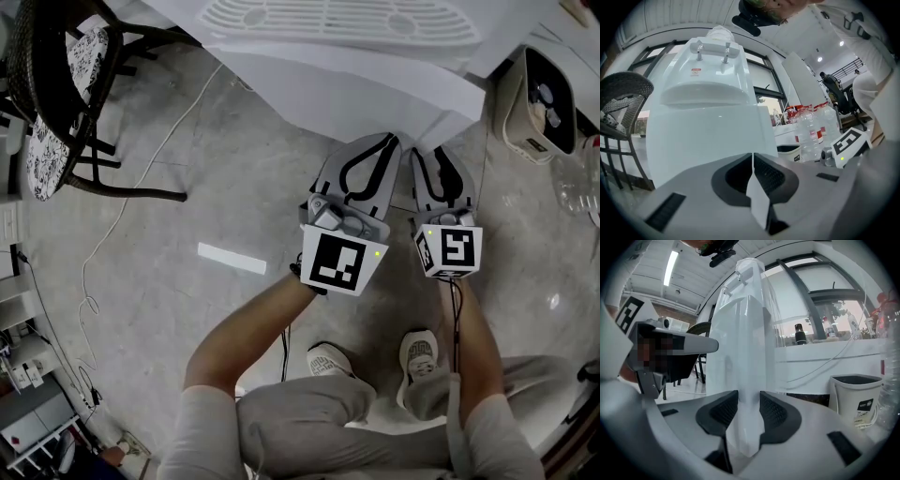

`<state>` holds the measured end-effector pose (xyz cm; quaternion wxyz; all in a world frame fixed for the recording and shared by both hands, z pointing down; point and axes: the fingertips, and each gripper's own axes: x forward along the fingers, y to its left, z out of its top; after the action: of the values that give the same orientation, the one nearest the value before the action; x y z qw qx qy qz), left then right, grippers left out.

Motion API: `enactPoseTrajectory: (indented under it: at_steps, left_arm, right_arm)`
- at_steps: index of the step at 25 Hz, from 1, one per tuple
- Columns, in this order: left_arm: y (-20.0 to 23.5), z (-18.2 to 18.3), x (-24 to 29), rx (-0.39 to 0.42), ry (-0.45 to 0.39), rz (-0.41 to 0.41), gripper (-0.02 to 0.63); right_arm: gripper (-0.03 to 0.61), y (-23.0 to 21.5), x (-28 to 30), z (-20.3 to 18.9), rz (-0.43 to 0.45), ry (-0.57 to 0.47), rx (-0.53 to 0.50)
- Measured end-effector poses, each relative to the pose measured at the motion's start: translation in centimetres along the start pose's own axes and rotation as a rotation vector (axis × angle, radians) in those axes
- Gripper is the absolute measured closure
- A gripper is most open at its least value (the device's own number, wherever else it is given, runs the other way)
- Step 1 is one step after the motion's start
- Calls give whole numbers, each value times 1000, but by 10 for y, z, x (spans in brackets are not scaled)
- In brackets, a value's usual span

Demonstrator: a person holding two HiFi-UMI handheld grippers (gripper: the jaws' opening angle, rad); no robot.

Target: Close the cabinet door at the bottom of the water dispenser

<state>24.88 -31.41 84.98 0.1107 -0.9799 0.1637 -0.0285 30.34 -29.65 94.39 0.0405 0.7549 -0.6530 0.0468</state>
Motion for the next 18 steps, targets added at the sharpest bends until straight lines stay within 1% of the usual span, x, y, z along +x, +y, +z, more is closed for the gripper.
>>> enactPoseTrajectory:
  at_steps: [6,16,18]
  left_arm:
    - [-1,-4,-8,3,14,-2,595]
    - [3,-8,-17,-12,20,21,595]
    - [5,-8,-17,-20,18,31,597]
  right_arm:
    - [433,-14,14,2,-21,2,7]
    - [443,-28,28,3,-59,-14,37]
    - [466,-31,29,4,-71,-23,47]
